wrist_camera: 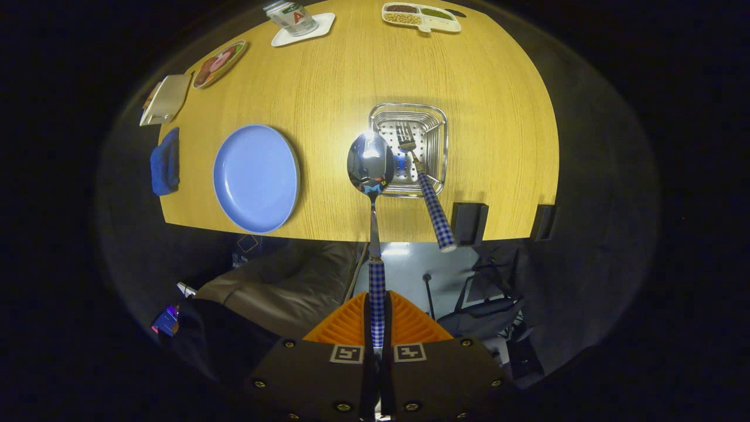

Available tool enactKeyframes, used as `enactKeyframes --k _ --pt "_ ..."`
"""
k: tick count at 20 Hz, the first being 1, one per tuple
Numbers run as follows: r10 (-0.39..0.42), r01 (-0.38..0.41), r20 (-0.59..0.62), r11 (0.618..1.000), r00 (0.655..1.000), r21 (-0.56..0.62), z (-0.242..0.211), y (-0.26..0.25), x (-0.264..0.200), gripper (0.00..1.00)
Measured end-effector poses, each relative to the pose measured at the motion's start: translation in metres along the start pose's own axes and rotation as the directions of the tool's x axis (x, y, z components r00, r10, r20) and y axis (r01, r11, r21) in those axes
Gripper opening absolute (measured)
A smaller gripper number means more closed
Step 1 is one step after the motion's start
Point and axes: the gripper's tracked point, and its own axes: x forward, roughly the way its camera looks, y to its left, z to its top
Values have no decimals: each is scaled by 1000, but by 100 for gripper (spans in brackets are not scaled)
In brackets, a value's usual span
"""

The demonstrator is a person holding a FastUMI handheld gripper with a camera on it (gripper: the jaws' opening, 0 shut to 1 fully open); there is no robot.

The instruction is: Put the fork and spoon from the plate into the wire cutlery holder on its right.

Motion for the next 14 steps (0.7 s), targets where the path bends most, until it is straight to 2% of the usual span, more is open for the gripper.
enactKeyframes --k 8,14 --pt "12 -9 -100 999 995 31 17 -9 3 4" --pt "-25 29 -169 999 985 22 33 -13 9 4"
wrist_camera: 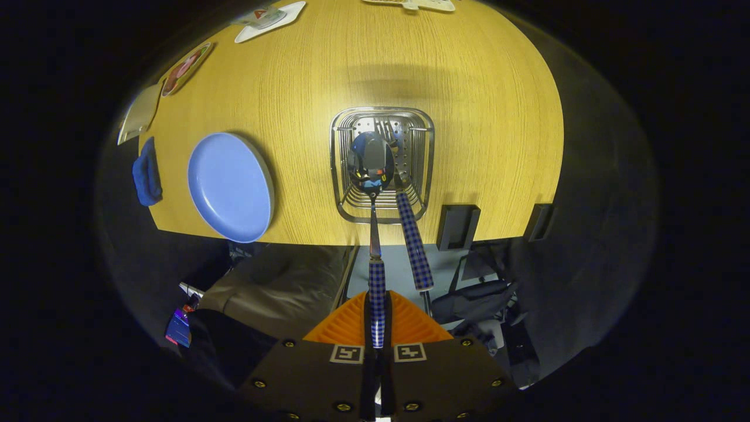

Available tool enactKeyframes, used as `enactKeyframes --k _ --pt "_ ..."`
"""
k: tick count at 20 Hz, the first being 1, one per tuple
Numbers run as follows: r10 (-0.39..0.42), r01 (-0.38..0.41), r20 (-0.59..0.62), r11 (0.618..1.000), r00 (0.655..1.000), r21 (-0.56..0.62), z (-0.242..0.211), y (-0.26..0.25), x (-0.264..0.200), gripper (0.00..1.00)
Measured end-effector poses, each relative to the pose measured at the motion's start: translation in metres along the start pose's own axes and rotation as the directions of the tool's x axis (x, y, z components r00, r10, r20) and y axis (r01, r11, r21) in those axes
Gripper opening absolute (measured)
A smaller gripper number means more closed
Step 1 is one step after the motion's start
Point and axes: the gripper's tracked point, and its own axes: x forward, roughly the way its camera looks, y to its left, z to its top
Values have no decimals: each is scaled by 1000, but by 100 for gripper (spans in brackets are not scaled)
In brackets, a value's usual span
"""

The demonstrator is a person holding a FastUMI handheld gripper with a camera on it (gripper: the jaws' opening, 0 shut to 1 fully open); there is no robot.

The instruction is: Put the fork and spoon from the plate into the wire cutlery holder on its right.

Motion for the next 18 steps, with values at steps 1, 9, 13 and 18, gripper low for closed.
enactKeyframes --k 1,9,13,18 --pt "-1 1 -10 1000 1000 -1 2 0 -1 4" --pt "-10 9 -113 1000 993 -5 22 -1 8 4" --pt "-20 19 -137 1000 990 -10 29 -3 6 4" --pt "-22 18 -167 1000 986 -24 34 0 6 4"
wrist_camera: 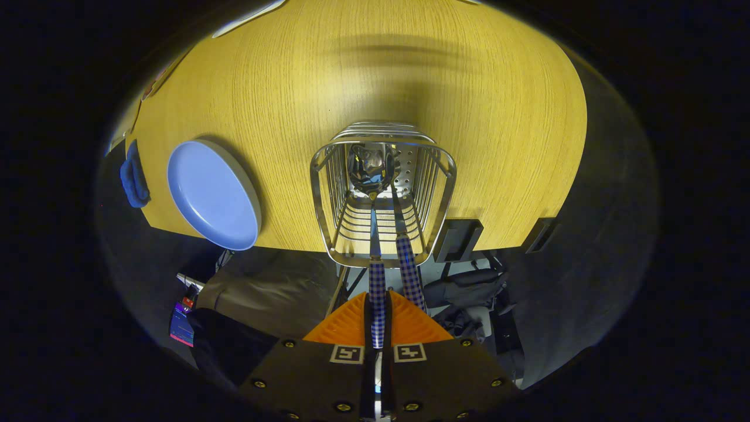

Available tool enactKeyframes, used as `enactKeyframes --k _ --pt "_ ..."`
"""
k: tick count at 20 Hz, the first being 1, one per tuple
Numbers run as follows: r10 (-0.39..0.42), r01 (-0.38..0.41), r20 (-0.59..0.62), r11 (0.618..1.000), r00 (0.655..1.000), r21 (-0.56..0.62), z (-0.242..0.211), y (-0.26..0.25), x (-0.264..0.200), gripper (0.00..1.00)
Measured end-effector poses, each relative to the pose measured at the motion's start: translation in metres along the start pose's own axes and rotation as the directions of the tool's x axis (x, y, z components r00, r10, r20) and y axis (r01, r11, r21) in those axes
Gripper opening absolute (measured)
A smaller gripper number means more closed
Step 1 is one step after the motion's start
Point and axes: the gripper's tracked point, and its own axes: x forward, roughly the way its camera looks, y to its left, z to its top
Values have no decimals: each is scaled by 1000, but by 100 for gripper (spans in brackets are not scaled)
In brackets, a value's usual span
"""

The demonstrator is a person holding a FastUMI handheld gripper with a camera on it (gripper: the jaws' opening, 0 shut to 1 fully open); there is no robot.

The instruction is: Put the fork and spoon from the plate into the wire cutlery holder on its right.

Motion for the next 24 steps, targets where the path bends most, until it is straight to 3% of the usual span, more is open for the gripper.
enactKeyframes --k 7,12,14,15,18,20,21,23,24 --pt "6 -6 -28 1000 1000 6 6 0 -2 4" --pt "-17 17 17 1000 1000 -11 13 -2 -3 11" --pt "-40 41 57 999 998 -23 13 -5 -9 16" --pt "-51 54 84 998 995 -25 13 -6 -14 24" --pt "-66 75 215 997 974 -33 9 -6 -27 25" --pt "-57 73 328 997 943 -34 1 -2 -40 25" --pt "-52 71 393 997 918 -35 -3 3 -50 31" --pt "-35 67 538 997 842 -39 -11 18 -80 75" --pt "-27 68 624 997 781 -43 -11 30 -82 97"
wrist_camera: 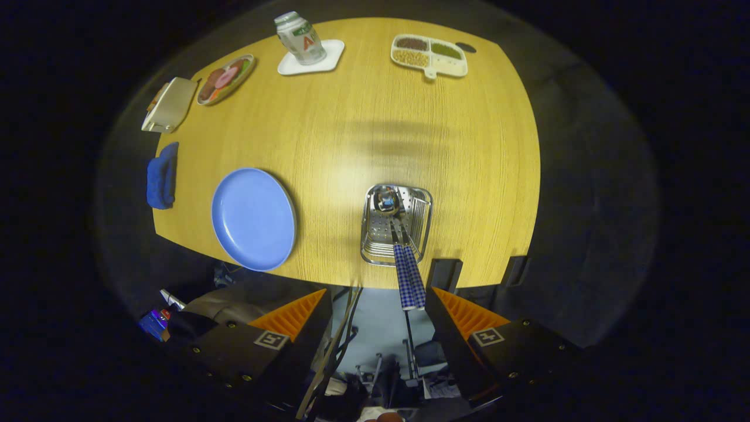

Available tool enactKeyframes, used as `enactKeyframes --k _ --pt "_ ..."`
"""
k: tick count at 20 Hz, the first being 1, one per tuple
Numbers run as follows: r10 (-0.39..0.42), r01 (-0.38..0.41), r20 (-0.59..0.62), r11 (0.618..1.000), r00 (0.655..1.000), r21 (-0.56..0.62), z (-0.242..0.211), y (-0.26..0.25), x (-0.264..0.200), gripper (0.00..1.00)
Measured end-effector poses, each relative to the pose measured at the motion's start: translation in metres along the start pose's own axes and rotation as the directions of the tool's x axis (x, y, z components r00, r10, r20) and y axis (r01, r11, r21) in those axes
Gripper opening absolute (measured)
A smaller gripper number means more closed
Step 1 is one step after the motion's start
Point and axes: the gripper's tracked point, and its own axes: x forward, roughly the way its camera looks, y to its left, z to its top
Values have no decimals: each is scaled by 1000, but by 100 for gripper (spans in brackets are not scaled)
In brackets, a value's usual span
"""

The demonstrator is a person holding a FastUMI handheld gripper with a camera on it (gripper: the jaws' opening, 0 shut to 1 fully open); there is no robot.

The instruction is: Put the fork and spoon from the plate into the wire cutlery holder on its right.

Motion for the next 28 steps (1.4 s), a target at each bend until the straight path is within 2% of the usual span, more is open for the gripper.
enactKeyframes --k 1,2,3,4,6,10,12,13,16,20,23,25,26,27,28 --pt "10 -7 124 1000 992 -24 8 14 -7 99" --pt "7 6 267 999 964 -48 19 27 -14 98" --pt "-4 30 421 998 907 -57 34 39 -22 99" --pt "-11 53 544 997 839 -62 41 55 -30 99" --pt "-10 73 741 996 671 -53 55 93 -59 99" --pt "-21 51 933 999 358 3 56 140 -117 99" --pt "-29 48 967 999 254 18 52 150 -136 98" --pt "-35 62 976 998 215 22 52 153 -145 98" --pt "-10 111 992 994 127 -4 51 162 -163 98" --pt "3 73 1000 997 14 -4 62 180 -187 98" --pt "-26 85 999 996 -37 29 64 181 -189 98" --pt "-44 118 998 992 -38 48 66 182 -182 98" --pt "-58 147 998 987 -28 61 68 182 -174 98" --pt "-68 127 997 989 -23 70 68 181 -170 97" --pt "-74 100 995 992 -63 80 66 186 -176 96"
